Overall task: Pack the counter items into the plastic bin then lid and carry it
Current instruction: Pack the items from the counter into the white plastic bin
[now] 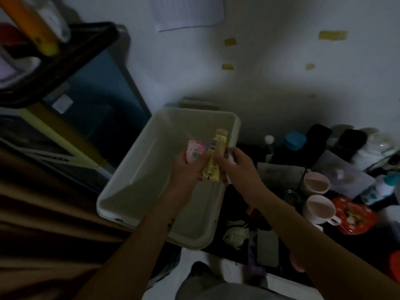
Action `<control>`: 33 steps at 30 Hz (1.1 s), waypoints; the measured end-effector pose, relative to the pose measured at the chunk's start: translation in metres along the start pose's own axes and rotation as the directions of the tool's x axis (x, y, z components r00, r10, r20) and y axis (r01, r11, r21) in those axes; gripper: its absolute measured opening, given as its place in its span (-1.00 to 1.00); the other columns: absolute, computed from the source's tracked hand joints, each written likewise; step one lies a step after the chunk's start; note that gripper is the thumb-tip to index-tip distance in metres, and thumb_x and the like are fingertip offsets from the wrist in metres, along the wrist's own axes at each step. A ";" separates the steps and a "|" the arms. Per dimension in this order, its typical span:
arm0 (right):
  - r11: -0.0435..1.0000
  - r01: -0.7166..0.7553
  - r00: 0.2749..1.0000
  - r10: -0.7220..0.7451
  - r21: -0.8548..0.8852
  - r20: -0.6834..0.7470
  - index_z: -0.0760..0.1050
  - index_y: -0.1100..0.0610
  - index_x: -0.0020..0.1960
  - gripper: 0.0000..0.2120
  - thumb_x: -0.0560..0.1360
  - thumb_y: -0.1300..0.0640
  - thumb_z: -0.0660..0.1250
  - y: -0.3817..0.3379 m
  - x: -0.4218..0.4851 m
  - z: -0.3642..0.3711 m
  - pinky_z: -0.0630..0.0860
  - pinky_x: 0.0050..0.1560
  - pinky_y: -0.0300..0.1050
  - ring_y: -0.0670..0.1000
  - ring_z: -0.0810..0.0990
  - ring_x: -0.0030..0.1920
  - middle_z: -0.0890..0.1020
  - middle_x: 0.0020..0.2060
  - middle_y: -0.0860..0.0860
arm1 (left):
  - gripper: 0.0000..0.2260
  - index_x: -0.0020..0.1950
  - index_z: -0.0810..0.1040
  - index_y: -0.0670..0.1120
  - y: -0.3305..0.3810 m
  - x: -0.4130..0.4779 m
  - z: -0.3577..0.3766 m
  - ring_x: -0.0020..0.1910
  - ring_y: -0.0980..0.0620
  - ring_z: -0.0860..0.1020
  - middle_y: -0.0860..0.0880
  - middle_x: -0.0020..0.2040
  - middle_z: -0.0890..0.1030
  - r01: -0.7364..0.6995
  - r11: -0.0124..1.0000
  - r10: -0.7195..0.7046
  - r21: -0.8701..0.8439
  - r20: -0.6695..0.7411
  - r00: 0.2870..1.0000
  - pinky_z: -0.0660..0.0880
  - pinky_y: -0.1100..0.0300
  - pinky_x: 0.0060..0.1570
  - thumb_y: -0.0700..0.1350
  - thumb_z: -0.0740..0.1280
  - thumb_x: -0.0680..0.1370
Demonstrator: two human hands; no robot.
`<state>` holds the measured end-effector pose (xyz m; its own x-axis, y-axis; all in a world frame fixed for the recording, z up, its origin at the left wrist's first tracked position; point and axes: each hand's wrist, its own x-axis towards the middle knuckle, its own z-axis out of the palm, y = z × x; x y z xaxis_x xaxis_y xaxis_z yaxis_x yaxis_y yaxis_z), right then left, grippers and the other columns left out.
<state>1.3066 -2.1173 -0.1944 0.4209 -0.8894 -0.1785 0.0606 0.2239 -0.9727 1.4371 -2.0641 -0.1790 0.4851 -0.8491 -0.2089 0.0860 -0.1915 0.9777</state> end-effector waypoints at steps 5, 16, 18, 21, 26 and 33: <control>0.995 -0.050 0.999 0.050 -0.082 0.000 0.52 0.17 0.05 -0.79 0.55 0.03 0.37 -0.003 0.024 0.040 0.46 -0.45 -0.16 -0.04 0.55 -0.44 0.61 -0.29 0.12 | -0.71 0.22 0.57 -0.06 0.003 0.017 -0.032 -0.08 -0.03 0.69 -0.07 0.00 0.71 0.054 0.999 -0.053 0.001 -0.081 0.995 0.62 0.11 -0.19 -0.04 0.43 0.52; 0.972 -0.228 0.932 0.236 0.062 -0.275 0.50 0.20 0.10 -0.84 0.57 0.15 0.31 0.039 0.072 0.095 0.59 -0.20 -0.03 0.13 0.65 -0.13 0.64 0.01 0.27 | -0.82 0.11 0.58 -0.07 -0.029 0.094 -0.081 -0.22 -0.07 0.61 -0.10 -0.13 0.66 0.212 0.977 -0.211 0.028 -0.025 0.977 0.51 0.03 -0.19 -0.18 0.25 0.56; 0.956 -0.273 0.908 0.292 0.107 -0.301 0.50 0.17 0.07 -0.89 0.57 0.17 0.30 0.045 0.082 0.103 0.60 -0.15 -0.01 0.16 0.65 -0.08 0.64 0.02 0.27 | -0.83 0.06 0.53 -0.08 -0.034 0.110 -0.091 -0.27 -0.04 0.57 -0.08 -0.18 0.61 0.246 0.967 -0.247 0.061 0.017 0.969 0.50 0.06 -0.23 -0.25 0.22 0.54; 0.926 -0.317 0.858 0.371 0.202 -0.354 0.50 0.19 0.13 -0.85 0.58 0.18 0.29 0.053 0.095 0.114 0.61 -0.12 -0.04 0.12 0.64 -0.05 0.64 0.00 0.18 | -0.79 0.09 0.46 -0.14 -0.038 0.136 -0.104 -0.30 -0.02 0.55 -0.07 -0.20 0.57 0.311 0.947 -0.316 0.084 0.059 0.947 0.50 0.15 -0.32 -0.34 0.16 0.52; 0.923 -0.280 0.768 0.379 0.263 -0.516 0.53 0.21 0.14 -0.78 0.56 0.11 0.31 0.079 0.118 0.134 0.59 -0.20 -0.06 0.14 0.64 -0.02 0.64 0.05 0.21 | -0.77 0.09 0.45 -0.12 -0.059 0.180 -0.108 -0.23 -0.10 0.56 -0.17 -0.10 0.55 0.412 0.907 -0.419 0.092 0.084 0.904 0.50 0.12 -0.30 -0.35 0.18 0.50; 0.871 -0.313 0.689 0.483 0.379 -0.540 0.48 0.12 0.12 -0.87 0.59 0.13 0.28 0.109 0.141 0.138 0.49 -0.42 -0.20 -0.01 0.57 -0.22 0.60 -0.08 0.07 | -0.56 0.15 0.58 -0.18 -0.113 0.230 -0.101 -0.08 -0.14 0.63 -0.20 0.08 0.64 0.526 0.844 -0.529 0.109 0.007 0.848 0.60 0.07 -0.23 -0.02 0.35 0.31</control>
<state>1.4978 -2.1628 -0.3055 -0.1696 -0.7198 -0.6732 0.2643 0.6248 -0.7347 1.6267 -2.1882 -0.3355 0.3603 -0.6222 -0.6951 0.2327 -0.6616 0.7128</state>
